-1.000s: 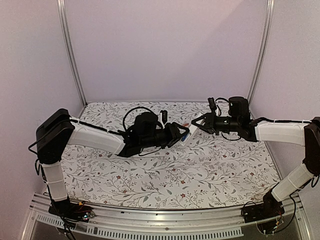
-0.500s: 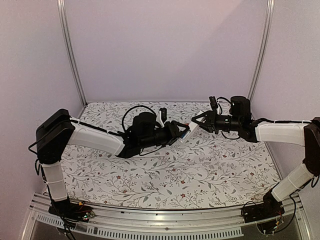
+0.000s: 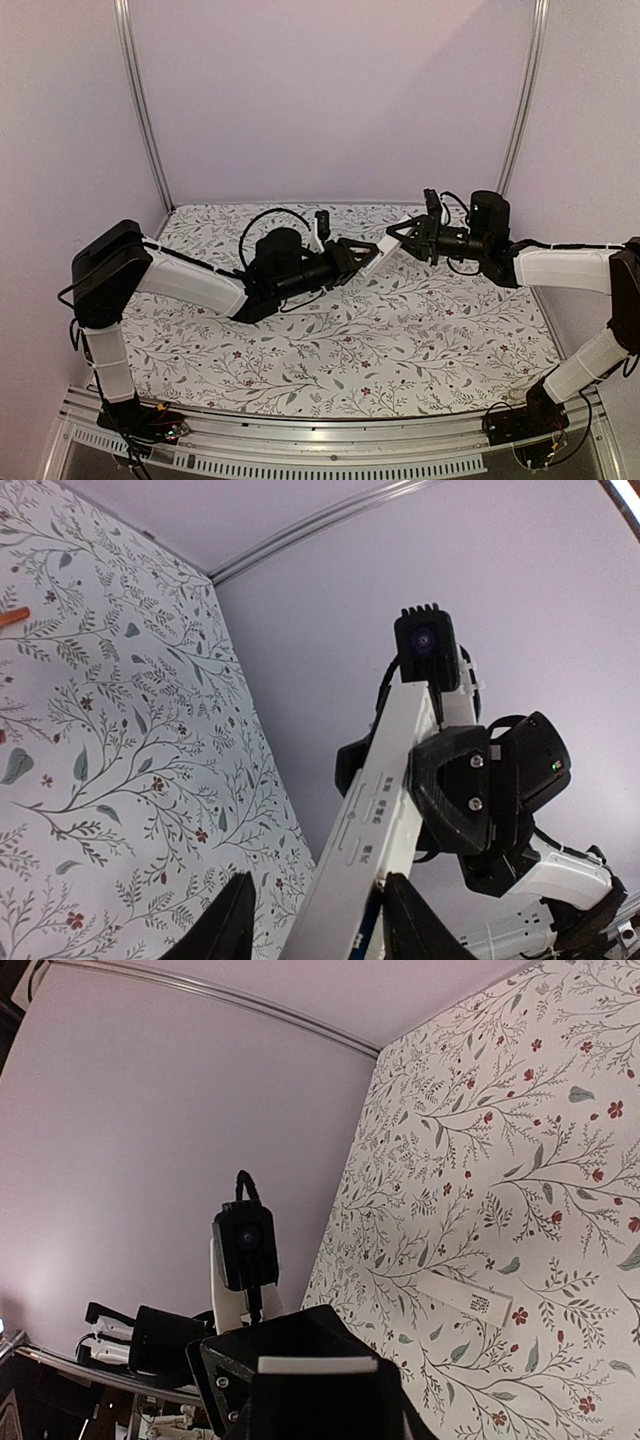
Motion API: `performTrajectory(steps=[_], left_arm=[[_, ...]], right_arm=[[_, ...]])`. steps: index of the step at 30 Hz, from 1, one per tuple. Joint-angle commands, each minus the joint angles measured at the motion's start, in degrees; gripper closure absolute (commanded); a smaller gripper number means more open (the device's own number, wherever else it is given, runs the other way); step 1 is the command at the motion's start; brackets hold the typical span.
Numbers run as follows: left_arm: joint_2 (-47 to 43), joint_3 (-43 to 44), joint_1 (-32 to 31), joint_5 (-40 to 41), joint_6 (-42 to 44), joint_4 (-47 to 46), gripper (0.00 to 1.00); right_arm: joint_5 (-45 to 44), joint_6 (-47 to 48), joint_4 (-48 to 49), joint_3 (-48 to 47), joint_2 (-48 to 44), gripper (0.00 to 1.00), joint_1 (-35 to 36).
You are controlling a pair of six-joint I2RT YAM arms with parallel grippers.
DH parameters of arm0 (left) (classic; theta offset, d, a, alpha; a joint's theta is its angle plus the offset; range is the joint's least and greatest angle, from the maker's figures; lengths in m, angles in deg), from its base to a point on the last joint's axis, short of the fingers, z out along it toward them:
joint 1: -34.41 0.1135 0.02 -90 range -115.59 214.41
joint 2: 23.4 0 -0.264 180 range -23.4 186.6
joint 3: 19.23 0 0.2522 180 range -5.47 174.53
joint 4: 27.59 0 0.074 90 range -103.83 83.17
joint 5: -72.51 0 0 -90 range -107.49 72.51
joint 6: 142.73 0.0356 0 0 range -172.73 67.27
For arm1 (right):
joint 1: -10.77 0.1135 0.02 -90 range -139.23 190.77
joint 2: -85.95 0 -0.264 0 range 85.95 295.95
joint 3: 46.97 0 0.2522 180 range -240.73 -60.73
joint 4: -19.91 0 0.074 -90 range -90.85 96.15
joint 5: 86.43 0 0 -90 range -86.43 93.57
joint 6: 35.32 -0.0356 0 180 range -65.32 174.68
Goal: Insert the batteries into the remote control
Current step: Load the battery into the battery compartment, then pass from the right arm to the left
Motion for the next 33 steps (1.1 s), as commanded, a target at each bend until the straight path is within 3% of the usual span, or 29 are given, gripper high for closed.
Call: performTrajectory(steps=[1, 8, 20, 23, 29, 33], left_arm=[[1.0, -3.1, 0.4, -0.1, 1.2, 5.5, 0.56], [-4.4, -1.8, 2.2, -1.2, 12.1, 11.3, 0.37], [-7.7, 7.7, 6.6, -11.1, 36.2, 31.5, 0.01], [-8.0, 9.7, 6.3, -11.5, 44.2, 38.2, 0.00], [-8.0, 11.9, 5.6, -13.6, 52.1, 47.0, 0.13], [-7.6, 12.8, 1.9, -6.8, 53.3, 49.4, 0.10]], right_arm=[[0.8, -3.3, 10.1, -1.0, -3.6, 1.00, -1.5], [0.3, 2.6, 3.0, -0.4, -3.2, 1.00, -1.4], [-0.7, 14.3, -6.8, 0.7, -2.3, 1.00, -1.5], [0.1, 15.1, -6.4, 0.8, -0.5, 1.00, -1.4], [1.3, 17.4, -7.7, -1.1, 2.6, 0.98, 0.6], [0.8, 17.6, -7.7, -2.3, 5.5, 0.98, 1.8]])
